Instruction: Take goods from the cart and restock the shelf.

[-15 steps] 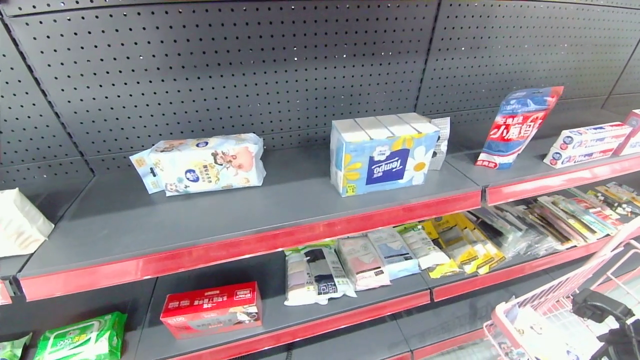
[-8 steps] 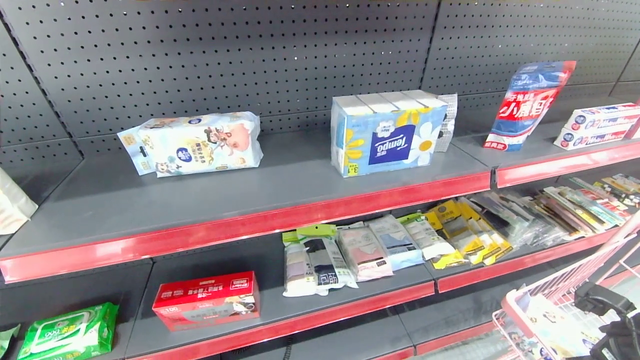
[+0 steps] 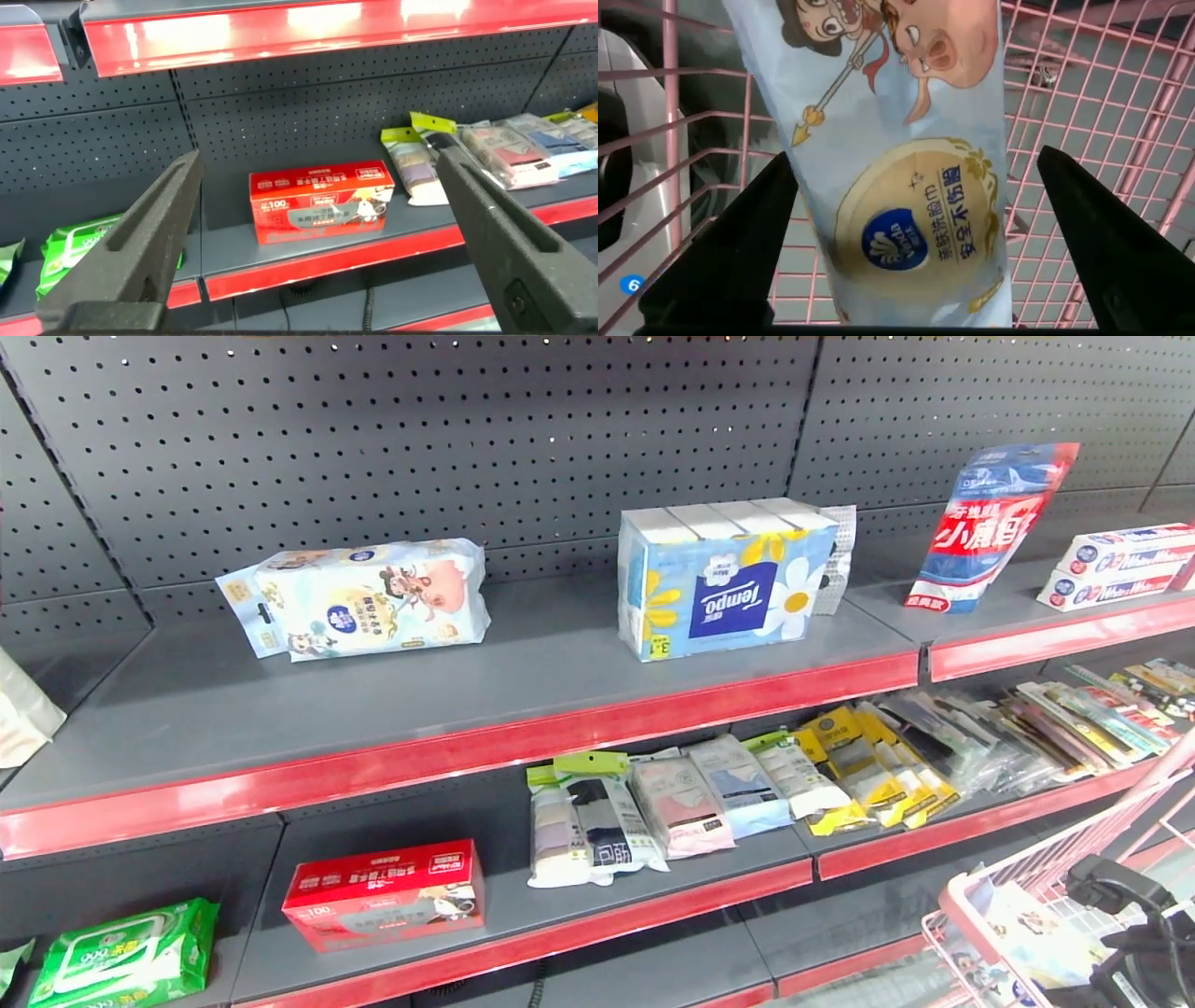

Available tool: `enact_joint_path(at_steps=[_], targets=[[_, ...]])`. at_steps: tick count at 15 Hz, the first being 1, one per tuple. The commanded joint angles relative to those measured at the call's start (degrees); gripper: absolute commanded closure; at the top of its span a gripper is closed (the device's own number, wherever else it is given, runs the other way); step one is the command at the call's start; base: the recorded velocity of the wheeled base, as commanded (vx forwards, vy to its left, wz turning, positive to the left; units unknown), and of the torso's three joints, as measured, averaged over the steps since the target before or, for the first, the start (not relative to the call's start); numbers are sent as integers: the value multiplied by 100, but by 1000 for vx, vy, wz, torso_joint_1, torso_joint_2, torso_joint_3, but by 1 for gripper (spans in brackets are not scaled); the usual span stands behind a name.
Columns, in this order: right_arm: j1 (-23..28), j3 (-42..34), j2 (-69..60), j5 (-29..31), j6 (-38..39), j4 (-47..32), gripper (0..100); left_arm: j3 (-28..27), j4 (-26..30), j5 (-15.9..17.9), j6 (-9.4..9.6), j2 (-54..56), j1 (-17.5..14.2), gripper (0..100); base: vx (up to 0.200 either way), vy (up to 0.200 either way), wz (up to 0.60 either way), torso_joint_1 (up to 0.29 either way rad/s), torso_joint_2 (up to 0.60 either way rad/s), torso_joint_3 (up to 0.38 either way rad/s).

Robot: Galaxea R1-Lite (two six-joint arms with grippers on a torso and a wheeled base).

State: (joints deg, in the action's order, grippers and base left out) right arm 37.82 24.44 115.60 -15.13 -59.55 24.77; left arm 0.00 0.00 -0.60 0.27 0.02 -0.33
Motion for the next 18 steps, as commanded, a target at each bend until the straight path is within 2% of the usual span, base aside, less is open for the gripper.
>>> enact_joint_path(at_steps=[1,10,11,16,18], targets=[[24,175,340,-16,-118,1,0,0,0,-2,0,-2,-2,0,0,0,0,0,0,0],[-116,280,797,-52,-329,37,0,0,0,-2,0,-2,-2,0,0,0,0,0,0,0],[-116,245,823,-60,-329,124,100,0,0,-2,0,-2,-2,0,0,0,0,0,0,0],[-64,210,903,-60,-285,168,100,0,0,-2,0,-2,-2,0,0,0,0,0,0,0],[191,157,498,-52,-259,160,100,0,0,-2,0,-2,-2,0,0,0,0,0,0,0]])
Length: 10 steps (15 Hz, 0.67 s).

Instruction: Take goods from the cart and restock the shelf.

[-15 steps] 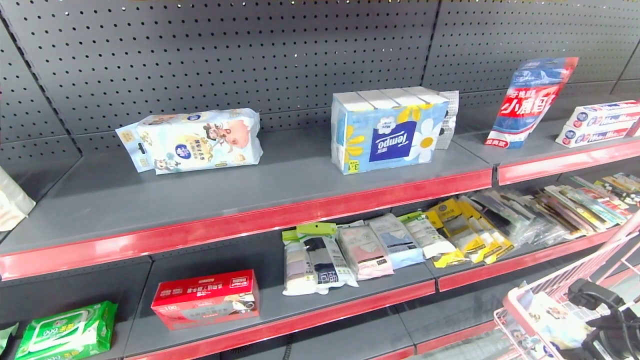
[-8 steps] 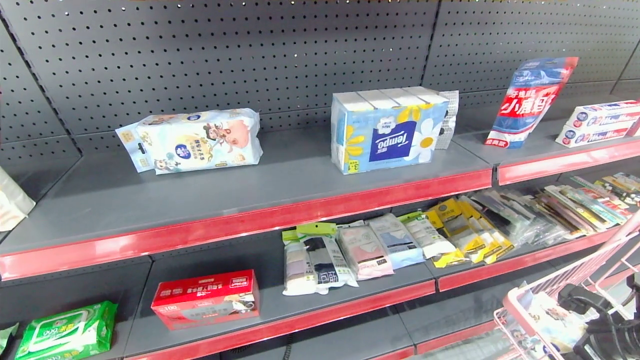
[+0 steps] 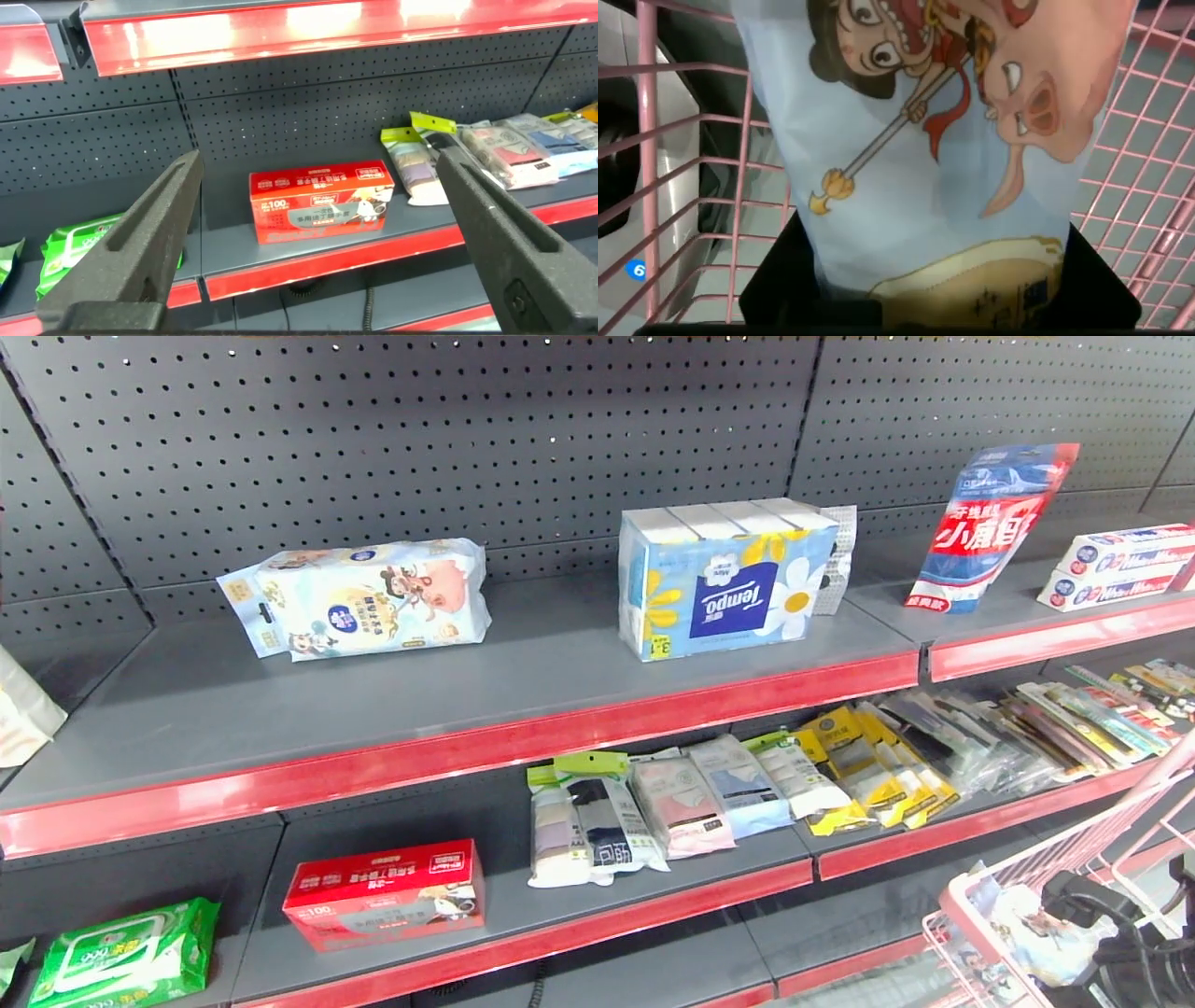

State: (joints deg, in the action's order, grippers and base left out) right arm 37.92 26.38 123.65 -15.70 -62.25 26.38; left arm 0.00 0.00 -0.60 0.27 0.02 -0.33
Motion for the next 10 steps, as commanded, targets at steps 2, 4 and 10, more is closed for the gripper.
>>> enact_joint_path(at_steps=[2,4,10], targets=[[593,-142,-860,32,28,-45,100,0,0,-2,0,-2,-2,0,0,0,0,0,0,0],[1024,-274,-1361,23,-42,-63,100,0,0,-2,0,-2,-2,0,0,0,0,0,0,0],[874,-423,-3075,23,1180,-63,100,0,0,-2,0,-2,-2,0,0,0,0,0,0,0]])
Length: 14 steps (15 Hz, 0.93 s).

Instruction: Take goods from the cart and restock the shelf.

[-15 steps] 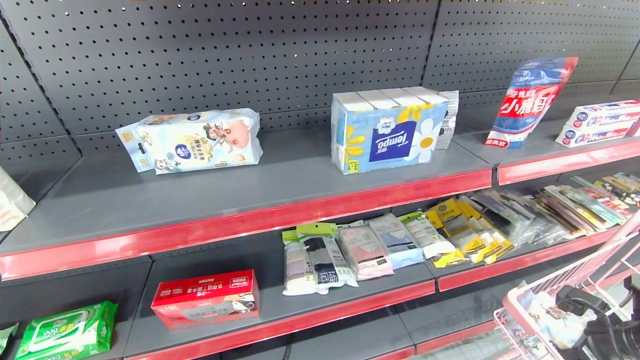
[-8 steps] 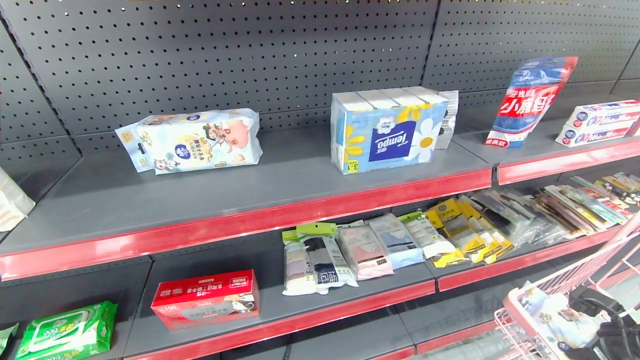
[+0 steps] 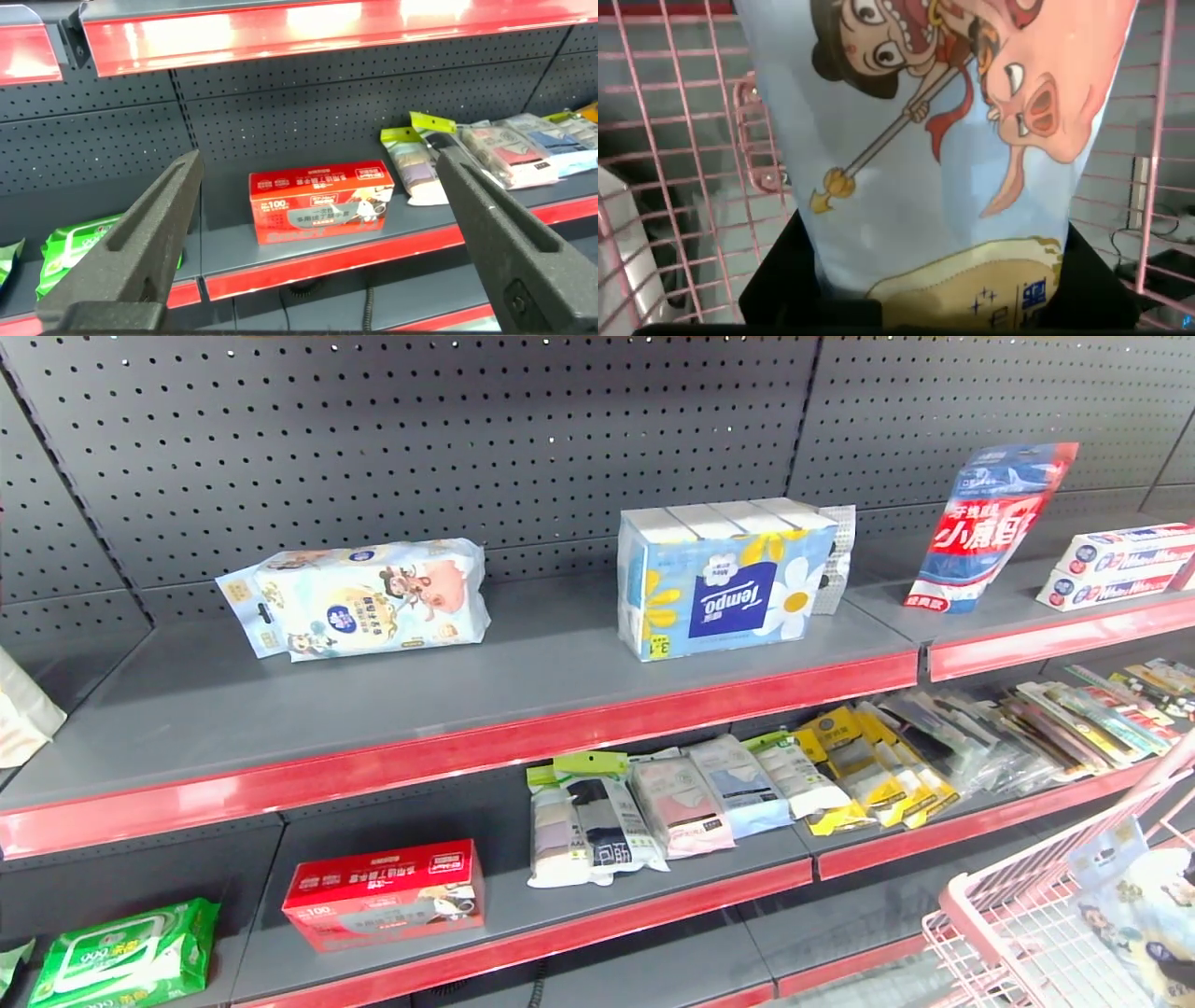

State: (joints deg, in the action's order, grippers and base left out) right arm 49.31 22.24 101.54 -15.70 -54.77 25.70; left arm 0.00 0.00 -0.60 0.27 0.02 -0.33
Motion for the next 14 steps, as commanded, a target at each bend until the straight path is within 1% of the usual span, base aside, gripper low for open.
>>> enact_joint_path(at_steps=[1,2,3,4,5,6,7,9,10,12,13,14], targets=[[-721,35,-1206,181,1065,5,100,0,0,-2,0,-2,-2,0,0,0,0,0,0,0],[-1257,106,-1549,498,1610,5,100,0,0,-2,0,-2,-2,0,0,0,0,0,0,0],[-1582,141,-1742,691,1874,5,100,0,0,-2,0,-2,-2,0,0,0,0,0,0,0],[-2540,220,-2208,1280,2498,-3,100,0,0,-2,0,-2,-2,0,0,0,0,0,0,0],[-3121,264,-2489,1667,2735,-30,100,0,0,-2,0,-2,-2,0,0,0,0,0,0,0],[-3542,281,-2744,1904,2849,-47,100,0,0,-2,0,-2,-2,0,0,0,0,0,0,0],[-4087,308,-3219,2089,2858,-214,100,0,0,-2,0,-2,-2,0,0,0,0,0,0,0],[-4667,396,-3852,2159,2858,-671,100,0,0,-2,0,-2,-2,0,0,0,0,0,0,0],[-5204,413,-4520,2089,2902,-1322,100,0,0,-2,0,-2,-2,0,0,0,0,0,0,0],[-5898,255,-4819,2062,3359,-1436,100,0,0,-2,0,-2,-2,0,0,0,0,0,0,0],[-6047,237,-4915,2177,3438,-1436,100,0,0,-2,0,-2,-2,0,0,0,0,0,0,0],[-6039,211,-4986,2229,3456,-1436,100,0,0,-2,0,-2,-2,0,0,0,0,0,0,0]])
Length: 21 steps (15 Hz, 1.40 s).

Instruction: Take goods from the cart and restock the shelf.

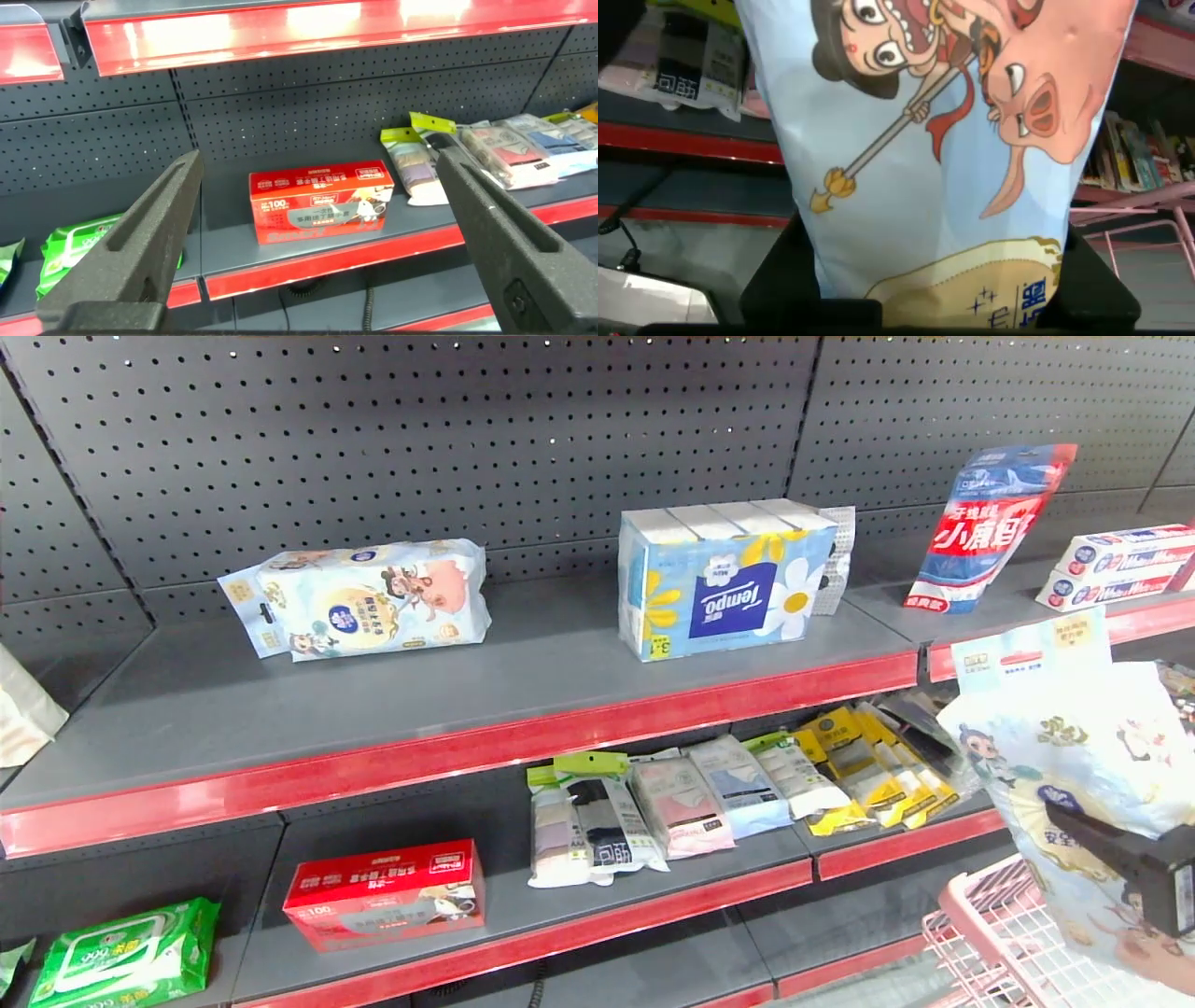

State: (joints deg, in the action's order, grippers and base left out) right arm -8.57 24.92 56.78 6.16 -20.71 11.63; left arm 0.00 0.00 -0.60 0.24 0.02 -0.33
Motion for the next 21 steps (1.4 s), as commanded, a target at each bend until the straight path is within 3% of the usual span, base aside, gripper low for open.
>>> enact_joint_path(at_steps=[1,14,21], targets=[[-250,-66,-546,35,58,-29,100,0,0,-2,2,-2,-2,0,0,0,0,0,0,0],[-224,-400,-1134,52,23,-29,100,0,0,-2,2,-2,-2,0,0,0,0,5,-10,-6],[-224,-215,-1082,61,-117,-38,100,0,0,-2,11,-2,-2,0,0,0,0,233,-512,-283]])
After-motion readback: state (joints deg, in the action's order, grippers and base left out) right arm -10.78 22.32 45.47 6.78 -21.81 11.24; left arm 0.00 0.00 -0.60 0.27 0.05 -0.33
